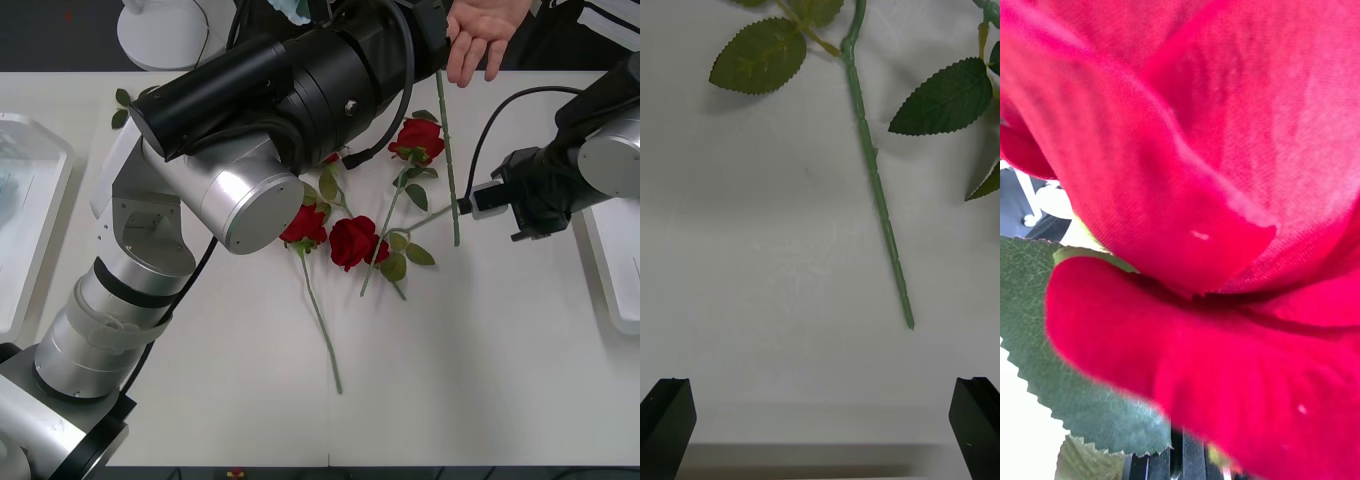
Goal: Place the red flowers into the right box and the blue flowers into the left box. If a person shows an open palm, hand one flower to the person first, then continue sorting.
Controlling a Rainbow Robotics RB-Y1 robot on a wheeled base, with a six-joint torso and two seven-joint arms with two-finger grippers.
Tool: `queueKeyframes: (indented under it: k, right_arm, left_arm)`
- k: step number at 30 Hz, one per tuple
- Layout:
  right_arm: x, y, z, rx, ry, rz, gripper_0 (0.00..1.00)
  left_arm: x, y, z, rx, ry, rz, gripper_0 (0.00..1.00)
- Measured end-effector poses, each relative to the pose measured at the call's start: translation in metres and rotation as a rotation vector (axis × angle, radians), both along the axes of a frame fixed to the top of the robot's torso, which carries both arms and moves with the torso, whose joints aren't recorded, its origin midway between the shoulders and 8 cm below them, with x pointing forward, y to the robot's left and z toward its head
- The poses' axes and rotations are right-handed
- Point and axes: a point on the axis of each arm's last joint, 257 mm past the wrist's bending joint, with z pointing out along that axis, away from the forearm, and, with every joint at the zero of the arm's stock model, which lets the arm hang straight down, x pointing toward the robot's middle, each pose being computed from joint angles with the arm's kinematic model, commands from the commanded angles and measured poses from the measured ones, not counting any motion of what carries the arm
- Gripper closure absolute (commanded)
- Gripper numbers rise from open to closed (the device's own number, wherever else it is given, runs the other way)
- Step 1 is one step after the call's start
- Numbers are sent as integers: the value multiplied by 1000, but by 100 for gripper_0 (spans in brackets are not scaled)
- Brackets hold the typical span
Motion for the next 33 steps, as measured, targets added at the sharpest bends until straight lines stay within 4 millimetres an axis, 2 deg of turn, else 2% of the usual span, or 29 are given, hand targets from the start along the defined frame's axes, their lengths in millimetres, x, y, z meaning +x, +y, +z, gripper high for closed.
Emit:
queueKeyframes:
  k: [5,10,17,22,27,33]
  right_arm:
    - [16,19,-12,-11,-2,5,0]
    - [22,36,-23,-53,-31,54,0]
    - [21,44,-47,-133,-45,126,0]
    - [31,52,-60,-141,-26,100,0]
    - [43,68,-69,-136,-18,78,0]
    - [48,86,-72,-161,-29,120,0]
  left_arm:
    - [0,0,0,0,0,0,100]
    - [0,0,0,0,0,0,100]
    - [0,0,0,0,0,0,100]
    - [0,0,0,0,0,0,100]
    - [0,0,0,0,0,0,100]
    - [0,0,0,0,0,0,100]
